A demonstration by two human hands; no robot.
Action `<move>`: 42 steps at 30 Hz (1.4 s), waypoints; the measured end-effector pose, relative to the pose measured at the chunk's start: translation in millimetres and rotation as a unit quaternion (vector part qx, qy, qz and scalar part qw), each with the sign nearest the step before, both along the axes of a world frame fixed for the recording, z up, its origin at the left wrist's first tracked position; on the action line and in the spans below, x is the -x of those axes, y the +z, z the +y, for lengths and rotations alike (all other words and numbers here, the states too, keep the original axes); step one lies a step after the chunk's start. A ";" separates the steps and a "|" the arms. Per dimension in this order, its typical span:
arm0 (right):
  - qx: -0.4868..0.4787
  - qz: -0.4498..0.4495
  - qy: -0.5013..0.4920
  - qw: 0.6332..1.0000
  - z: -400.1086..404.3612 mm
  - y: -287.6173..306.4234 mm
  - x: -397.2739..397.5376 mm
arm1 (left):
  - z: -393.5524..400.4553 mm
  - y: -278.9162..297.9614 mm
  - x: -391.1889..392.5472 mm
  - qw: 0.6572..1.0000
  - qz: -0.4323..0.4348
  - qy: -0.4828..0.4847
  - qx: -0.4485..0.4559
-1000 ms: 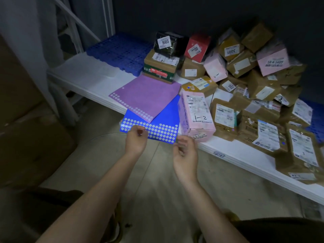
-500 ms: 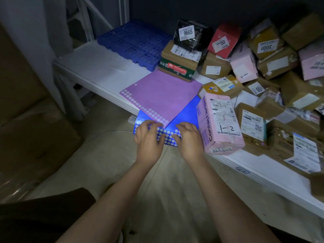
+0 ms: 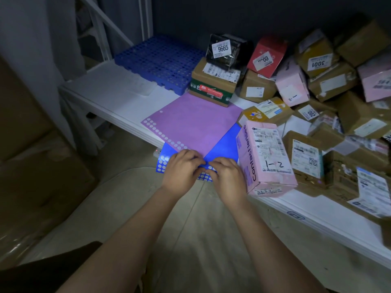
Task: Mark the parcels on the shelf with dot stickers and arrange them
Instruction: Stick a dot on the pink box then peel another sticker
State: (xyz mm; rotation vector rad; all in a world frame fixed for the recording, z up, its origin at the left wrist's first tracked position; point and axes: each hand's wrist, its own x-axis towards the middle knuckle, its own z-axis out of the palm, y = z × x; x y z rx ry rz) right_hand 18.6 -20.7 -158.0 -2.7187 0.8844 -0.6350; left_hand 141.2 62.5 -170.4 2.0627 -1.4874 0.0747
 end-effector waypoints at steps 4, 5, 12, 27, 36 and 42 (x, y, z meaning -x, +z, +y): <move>-0.010 0.003 0.002 1.000 0.1 1.4 -0.5 | -1.0 3.7 0.2 1.000 -0.019 -0.014 -0.012; -0.013 0.005 0.001 1.000 -0.2 1.0 -0.6 | -1.2 4.1 0.2 1.000 -0.016 -0.015 -0.012; -0.025 0.005 -0.002 1.000 -1.8 -2.6 -1.3 | -1.7 8.2 -0.6 1.000 0.013 -0.010 -0.014; -0.400 -0.245 -0.145 0.871 26.8 49.6 6.6 | 10.9 34.2 22.5 0.978 0.159 0.033 0.133; -0.578 -0.341 -0.193 0.716 29.0 93.3 53.3 | 4.8 64.7 63.9 0.981 -0.005 -0.046 0.191; -0.589 -0.384 -0.177 0.688 15.2 112.1 97.7 | -11.6 77.8 96.0 0.975 0.020 -0.096 0.200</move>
